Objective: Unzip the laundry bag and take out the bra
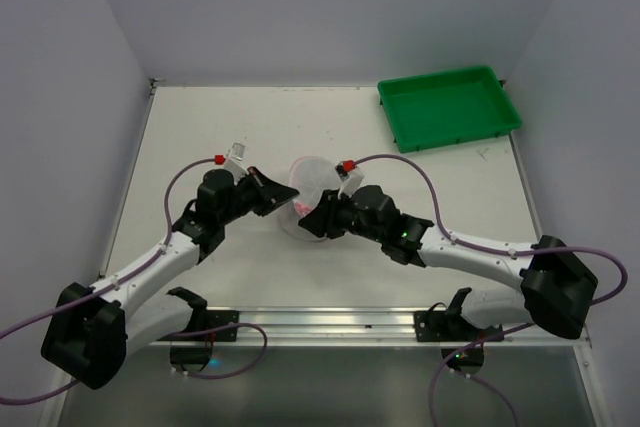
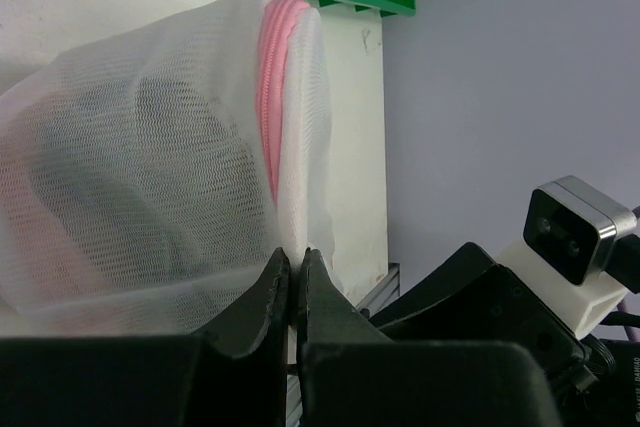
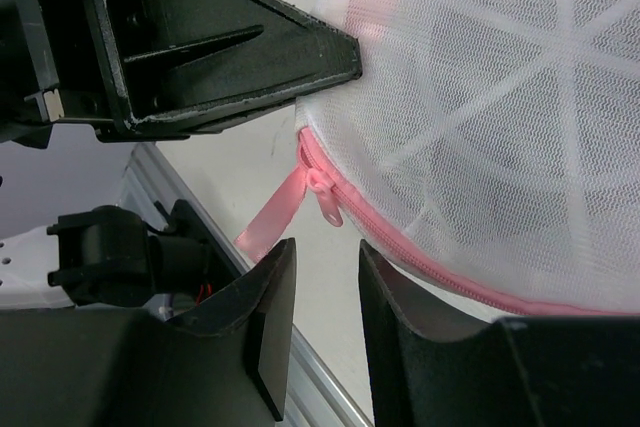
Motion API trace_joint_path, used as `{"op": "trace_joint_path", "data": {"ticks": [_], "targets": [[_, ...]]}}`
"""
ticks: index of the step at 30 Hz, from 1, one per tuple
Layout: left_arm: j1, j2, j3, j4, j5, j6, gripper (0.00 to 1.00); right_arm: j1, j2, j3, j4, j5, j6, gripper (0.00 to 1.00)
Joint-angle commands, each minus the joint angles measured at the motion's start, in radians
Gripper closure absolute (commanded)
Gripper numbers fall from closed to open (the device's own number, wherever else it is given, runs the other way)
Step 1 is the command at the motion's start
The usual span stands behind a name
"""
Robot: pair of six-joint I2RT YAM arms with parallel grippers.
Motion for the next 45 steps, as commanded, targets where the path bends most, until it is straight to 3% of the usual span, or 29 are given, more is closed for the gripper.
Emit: {"op": "trace_joint_path", "data": {"ticks": [1,22,29,39,45], "targets": [[-0.007,-0.033,0.007,0.038,-0.004,-0.024,1.00,0.000,0.011,0.006,0.079,0.034,0.033,0.66],[-0.013,-0.091,-0.074,0.112,0.039,-0.017,1.00,-0.003,0.003,0.020,0.101,0.080,0.068,0.70],[-0.015,-0.094,-0.071,0.119,0.045,-0.016,1.00,-0.006,0.014,0.021,0.101,0.087,0.066,0.78],[-0.015,-0.104,-0.073,0.115,0.042,-0.014,1.00,-0.010,0.026,0.006,0.115,0.083,0.059,1.00],[-0.013,-0.104,-0.045,0.067,0.024,0.035,1.00,-0.024,-0.026,-0.020,0.037,0.107,0.008,1.00]]}}
